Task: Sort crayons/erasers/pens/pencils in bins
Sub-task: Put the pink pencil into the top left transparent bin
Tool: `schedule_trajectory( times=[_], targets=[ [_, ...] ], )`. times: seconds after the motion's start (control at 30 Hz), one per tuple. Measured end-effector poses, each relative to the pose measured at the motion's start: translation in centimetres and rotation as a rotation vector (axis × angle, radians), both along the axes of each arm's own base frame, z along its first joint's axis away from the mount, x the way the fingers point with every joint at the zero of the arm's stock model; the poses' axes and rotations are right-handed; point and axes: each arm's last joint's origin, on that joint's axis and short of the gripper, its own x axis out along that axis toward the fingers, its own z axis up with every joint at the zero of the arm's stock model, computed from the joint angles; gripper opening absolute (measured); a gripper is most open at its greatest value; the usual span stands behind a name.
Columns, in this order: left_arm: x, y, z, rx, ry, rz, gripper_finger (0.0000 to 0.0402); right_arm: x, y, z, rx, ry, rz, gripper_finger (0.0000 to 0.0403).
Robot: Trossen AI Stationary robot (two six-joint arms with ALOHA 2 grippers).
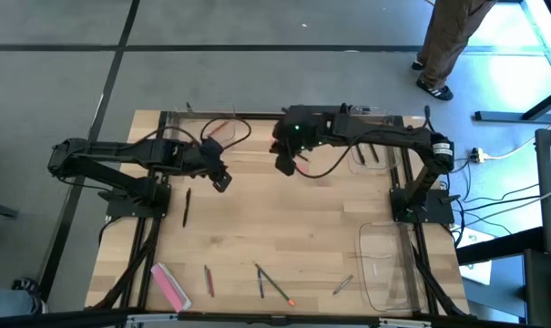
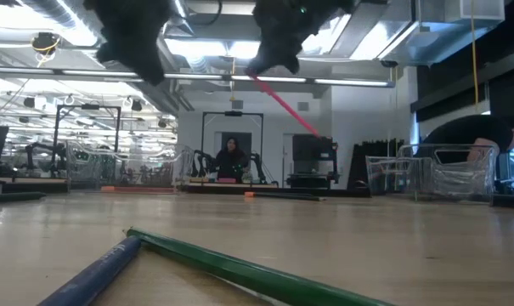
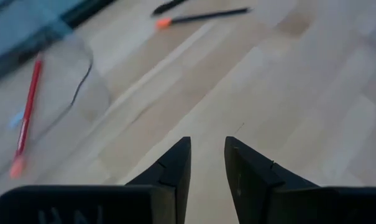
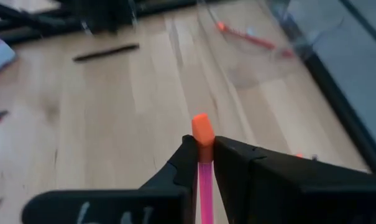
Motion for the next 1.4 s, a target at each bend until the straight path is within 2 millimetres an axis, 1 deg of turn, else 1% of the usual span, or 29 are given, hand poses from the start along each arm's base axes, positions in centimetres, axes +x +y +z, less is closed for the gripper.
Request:
schedule_trajectory(
  times=[0.2,0.33,0.5,0.63,0.8,0.97,1.1,1.4],
  targets=[
    [1.3,-0.6,1.1,0.134,-0.085,-0.221,0.0083,0.2,-0.1,2.6,-0.038,-0.073,0.016,0.0042],
    [1.8,-0.7,1.6,0.221,-0.114,-0.304,0.0083,0.3,-0.1,3.7,-0.047,-0.105,0.017,0.0042],
    [2.3,-0.4,2.2,0.283,-0.161,-0.326,0.0083,0.4,-0.1,4.4,-0.078,-0.145,0.034,0.0042],
    [2.6,-0.1,2.6,0.338,-0.192,-0.344,0.0083,0.9,0.0,5.3,-0.08,-0.245,0.086,0.0042],
    [2.8,0.4,3.1,0.36,-0.244,-0.32,0.0083,1.3,0.0,6.3,-0.102,-0.368,0.141,0.0042],
    [3.1,0.8,3.8,0.395,-0.311,-0.303,0.0082,1.6,0.1,7.0,-0.16,-0.439,0.173,0.0042],
    [3.3,1.4,4.4,0.416,-0.363,-0.27,0.0082,1.7,0.1,7.5,-0.178,-0.484,0.176,0.0042],
    [3.2,2.2,4.4,0.426,-0.359,-0.239,0.0082,1.7,0.1,7.7,-0.19,-0.51,0.204,0.0042]
  ],
)
